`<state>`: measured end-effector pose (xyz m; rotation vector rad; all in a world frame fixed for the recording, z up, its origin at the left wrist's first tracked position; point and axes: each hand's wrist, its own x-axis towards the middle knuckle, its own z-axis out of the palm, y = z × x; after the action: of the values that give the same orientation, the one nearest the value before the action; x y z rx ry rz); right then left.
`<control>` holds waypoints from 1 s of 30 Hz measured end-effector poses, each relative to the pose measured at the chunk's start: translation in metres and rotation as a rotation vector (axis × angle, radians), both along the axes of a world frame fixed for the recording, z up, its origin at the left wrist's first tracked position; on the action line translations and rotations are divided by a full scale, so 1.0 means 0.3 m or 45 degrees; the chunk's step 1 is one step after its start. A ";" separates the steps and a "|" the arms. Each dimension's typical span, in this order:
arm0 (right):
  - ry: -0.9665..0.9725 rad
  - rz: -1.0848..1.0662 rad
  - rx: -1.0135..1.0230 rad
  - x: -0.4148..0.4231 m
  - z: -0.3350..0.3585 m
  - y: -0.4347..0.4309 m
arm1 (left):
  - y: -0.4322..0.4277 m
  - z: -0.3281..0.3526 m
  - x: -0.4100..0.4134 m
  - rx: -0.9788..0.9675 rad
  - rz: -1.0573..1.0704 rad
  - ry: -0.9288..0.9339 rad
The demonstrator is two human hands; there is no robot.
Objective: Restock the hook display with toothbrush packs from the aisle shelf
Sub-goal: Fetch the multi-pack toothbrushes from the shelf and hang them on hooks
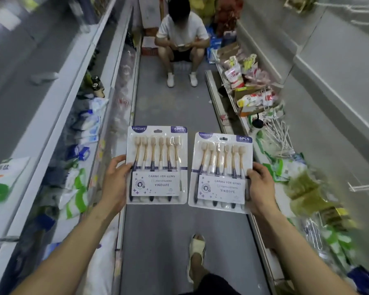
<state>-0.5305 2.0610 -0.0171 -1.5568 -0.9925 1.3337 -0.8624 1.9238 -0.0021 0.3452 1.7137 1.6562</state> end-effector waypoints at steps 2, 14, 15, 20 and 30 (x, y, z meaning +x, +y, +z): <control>0.016 0.023 0.001 -0.061 0.020 0.155 | 0.149 0.015 -0.055 0.009 0.016 -0.013; -0.002 0.069 0.140 -0.473 0.187 0.937 | 0.976 0.107 -0.478 0.061 -0.047 -0.023; 0.002 0.063 0.136 -0.514 0.189 0.996 | 1.051 0.102 -0.527 0.062 -0.074 -0.027; -0.121 -0.089 0.175 -0.710 0.219 1.274 | 1.456 0.119 -0.801 0.100 -0.250 0.011; -0.110 -0.462 0.237 -0.887 0.369 1.589 | 2.157 0.251 -0.982 0.191 -0.634 0.027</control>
<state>-0.7964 2.5378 0.0936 -1.5711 -0.8118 0.9048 -1.1571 2.5710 0.0732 0.7935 1.3740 1.4105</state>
